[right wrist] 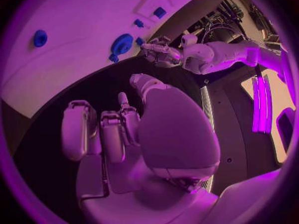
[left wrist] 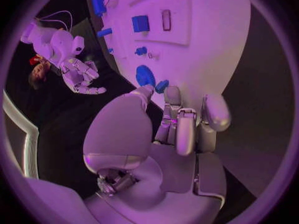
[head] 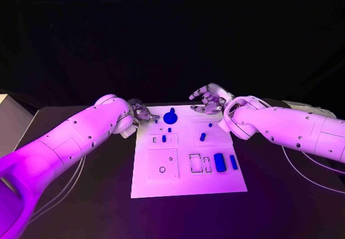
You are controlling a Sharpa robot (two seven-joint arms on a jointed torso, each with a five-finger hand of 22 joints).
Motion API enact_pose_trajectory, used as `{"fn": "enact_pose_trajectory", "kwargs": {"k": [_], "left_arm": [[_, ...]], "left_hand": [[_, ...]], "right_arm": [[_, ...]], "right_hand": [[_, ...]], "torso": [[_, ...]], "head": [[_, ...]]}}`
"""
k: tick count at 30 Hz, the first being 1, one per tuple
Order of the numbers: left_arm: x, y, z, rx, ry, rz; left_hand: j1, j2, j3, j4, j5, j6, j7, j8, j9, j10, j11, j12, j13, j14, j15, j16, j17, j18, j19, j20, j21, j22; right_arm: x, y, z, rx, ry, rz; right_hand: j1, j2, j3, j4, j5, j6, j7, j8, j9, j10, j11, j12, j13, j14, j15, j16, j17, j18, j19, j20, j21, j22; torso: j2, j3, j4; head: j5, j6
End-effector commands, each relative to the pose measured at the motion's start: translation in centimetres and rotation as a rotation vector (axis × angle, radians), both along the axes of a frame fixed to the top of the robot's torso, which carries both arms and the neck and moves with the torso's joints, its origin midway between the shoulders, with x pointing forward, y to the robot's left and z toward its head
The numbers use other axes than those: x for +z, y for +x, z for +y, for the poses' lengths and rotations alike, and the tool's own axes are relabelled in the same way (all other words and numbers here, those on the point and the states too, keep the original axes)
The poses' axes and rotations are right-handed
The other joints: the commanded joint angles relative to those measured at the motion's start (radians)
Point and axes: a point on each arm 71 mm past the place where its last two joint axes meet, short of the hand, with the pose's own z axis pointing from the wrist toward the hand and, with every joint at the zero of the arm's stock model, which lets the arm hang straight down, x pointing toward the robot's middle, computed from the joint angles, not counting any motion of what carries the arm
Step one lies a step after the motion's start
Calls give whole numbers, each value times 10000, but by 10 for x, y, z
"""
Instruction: Assemble the parts on the task board
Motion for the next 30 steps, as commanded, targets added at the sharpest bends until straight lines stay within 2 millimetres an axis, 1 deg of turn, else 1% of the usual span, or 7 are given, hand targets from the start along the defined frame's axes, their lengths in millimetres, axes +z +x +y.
{"fn": "enact_pose_trajectory", "kwargs": {"k": [1,14,17,24,30], "left_arm": [[0,-1,-3,-157,-109,93],[-1,-1,-5,-189,-213,172],[-1,-1,-5,-202,-269,222],[-3,0,-4,-217,-328,321],[-3,0,-4,-209,-389,377]], "left_hand": [[104,26,67,-13,31,10,-88,33,13,8,-48,52,11,558,-76,43,1453,-75,39,-56,42,8],[121,29,84,0,23,-19,-88,58,14,-3,-50,50,-11,558,-82,45,1454,-79,46,-63,53,25],[266,112,219,-9,31,-115,-84,87,-9,-65,-51,20,-79,555,-87,45,1449,-78,33,-74,50,22],[560,191,521,-29,43,-310,-25,18,-138,-158,-10,-13,-148,552,-57,50,1449,-83,22,-59,61,43],[844,245,889,-73,45,-300,-26,8,-248,-170,-8,-5,-164,553,-49,57,1455,-86,26,-43,84,79]], "right_arm": [[0,0,2,135,-47,-55],[0,0,2,154,-48,-41],[0,0,2,159,-50,-33],[0,0,3,174,-52,-21],[0,0,3,186,-55,-12]], "right_hand": [[-59,-17,48,5,65,79,-8,-63,-10,46,-3,19,1188,1062,28,41,2634,-88,391,77,16,294],[-70,-21,103,-13,94,90,-7,-66,-11,67,-3,40,1204,1062,27,41,2634,-92,395,76,33,310],[-70,-21,103,-13,94,90,-7,-66,-11,67,-3,40,1204,1062,27,41,2634,-92,395,76,33,310],[-77,-23,117,-17,99,97,-8,-65,-10,87,-3,58,1221,1062,27,41,2634,-93,397,76,40,317],[-77,-23,117,-17,99,97,-8,-65,-10,87,-3,58,1221,1062,27,41,2634,-93,397,76,40,317]], "torso": [[7,-1,4],[-10,-3,6],[-11,-1,10],[-5,2,9],[-3,1,6]], "head": [[-7,-8],[-24,-81],[-28,-91],[-22,-112],[-21,-128]]}}
